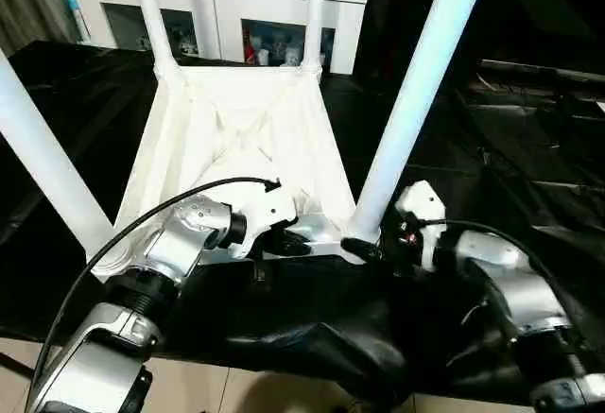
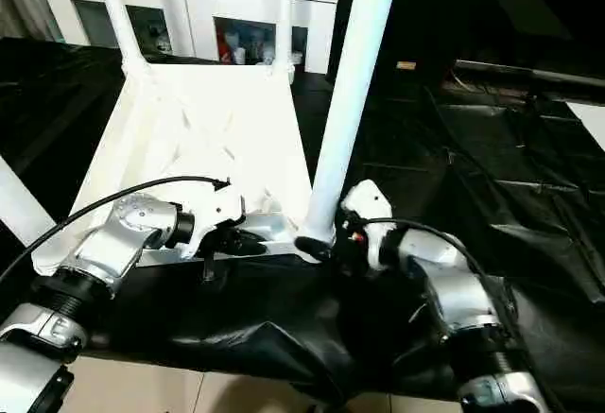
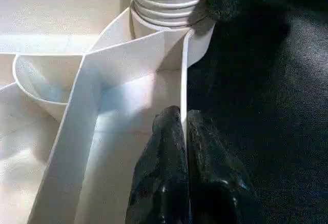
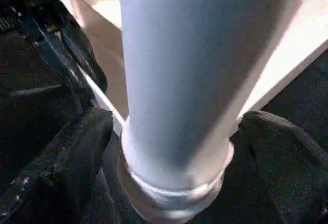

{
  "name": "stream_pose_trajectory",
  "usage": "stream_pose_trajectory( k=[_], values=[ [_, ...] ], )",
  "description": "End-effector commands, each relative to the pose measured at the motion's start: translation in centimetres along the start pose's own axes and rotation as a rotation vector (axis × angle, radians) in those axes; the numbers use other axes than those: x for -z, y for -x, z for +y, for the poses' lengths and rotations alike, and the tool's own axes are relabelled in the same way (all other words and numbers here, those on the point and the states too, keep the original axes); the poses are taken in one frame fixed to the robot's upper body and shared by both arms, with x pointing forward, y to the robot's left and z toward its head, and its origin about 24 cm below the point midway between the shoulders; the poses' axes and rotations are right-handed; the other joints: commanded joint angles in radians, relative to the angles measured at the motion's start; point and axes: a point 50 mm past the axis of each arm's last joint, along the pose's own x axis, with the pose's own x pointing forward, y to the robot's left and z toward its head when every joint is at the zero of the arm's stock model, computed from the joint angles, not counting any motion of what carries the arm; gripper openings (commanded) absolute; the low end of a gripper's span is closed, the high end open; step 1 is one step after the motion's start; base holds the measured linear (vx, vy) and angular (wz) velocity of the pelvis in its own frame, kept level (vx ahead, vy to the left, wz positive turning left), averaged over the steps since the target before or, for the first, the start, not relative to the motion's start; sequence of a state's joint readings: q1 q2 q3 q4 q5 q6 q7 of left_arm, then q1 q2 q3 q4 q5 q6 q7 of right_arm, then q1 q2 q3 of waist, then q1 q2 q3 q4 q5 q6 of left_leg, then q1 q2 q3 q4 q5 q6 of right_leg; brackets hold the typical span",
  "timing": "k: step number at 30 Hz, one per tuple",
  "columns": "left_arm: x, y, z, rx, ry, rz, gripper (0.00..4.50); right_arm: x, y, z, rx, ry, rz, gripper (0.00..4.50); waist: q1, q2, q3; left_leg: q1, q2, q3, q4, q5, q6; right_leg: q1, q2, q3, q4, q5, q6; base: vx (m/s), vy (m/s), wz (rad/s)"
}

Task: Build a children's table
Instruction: Rotate leg to tighten

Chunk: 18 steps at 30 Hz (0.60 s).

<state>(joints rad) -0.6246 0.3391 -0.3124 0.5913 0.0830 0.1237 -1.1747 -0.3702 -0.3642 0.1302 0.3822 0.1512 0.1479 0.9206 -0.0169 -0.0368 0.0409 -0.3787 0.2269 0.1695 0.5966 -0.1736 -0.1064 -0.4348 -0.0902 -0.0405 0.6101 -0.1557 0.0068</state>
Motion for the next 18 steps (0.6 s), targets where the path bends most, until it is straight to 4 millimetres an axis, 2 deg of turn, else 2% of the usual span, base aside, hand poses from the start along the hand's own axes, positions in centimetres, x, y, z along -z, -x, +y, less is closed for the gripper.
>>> stream_pose_trajectory(
  k=[1,8,13,18],
  values=[
    [1.52,-0.42,-0.92,0.031,0.053,0.048,0.00,-0.62,-0.24,-0.26,-0.012,0.022,-0.011,4.09,0.006,-0.004,-0.059,0.001,-0.011,0.015,-0.070,-0.302,0.054,0.060,-0.016,0.016,-0.083,-0.329,-0.189,0.000,0.000,0.00],
    [1.57,-0.18,-0.88,0.029,0.057,0.054,0.00,-0.62,-0.32,-0.54,-0.014,0.018,-0.012,3.41,0.004,-0.004,-0.060,0.000,-0.011,0.016,-0.069,-0.273,0.063,0.061,-0.015,0.017,-0.078,-0.274,-0.205,0.000,0.000,0.00],
    [1.70,0.03,-0.86,0.032,0.060,0.061,0.00,-0.59,-0.43,-0.57,-0.034,0.014,-0.016,3.03,0.004,-0.006,-0.061,0.001,-0.011,0.016,-0.069,-0.290,0.060,0.061,-0.016,0.016,-0.081,-0.308,-0.197,0.000,0.000,0.00],
    [1.88,0.24,-0.88,0.034,0.063,0.071,0.00,-0.34,-0.47,-0.51,-0.041,0.008,-0.010,2.74,0.004,-0.007,-0.061,0.000,-0.011,0.016,-0.068,-0.273,0.063,0.062,-0.017,0.018,-0.078,-0.287,-0.201,0.000,0.000,0.00]
  ],
)
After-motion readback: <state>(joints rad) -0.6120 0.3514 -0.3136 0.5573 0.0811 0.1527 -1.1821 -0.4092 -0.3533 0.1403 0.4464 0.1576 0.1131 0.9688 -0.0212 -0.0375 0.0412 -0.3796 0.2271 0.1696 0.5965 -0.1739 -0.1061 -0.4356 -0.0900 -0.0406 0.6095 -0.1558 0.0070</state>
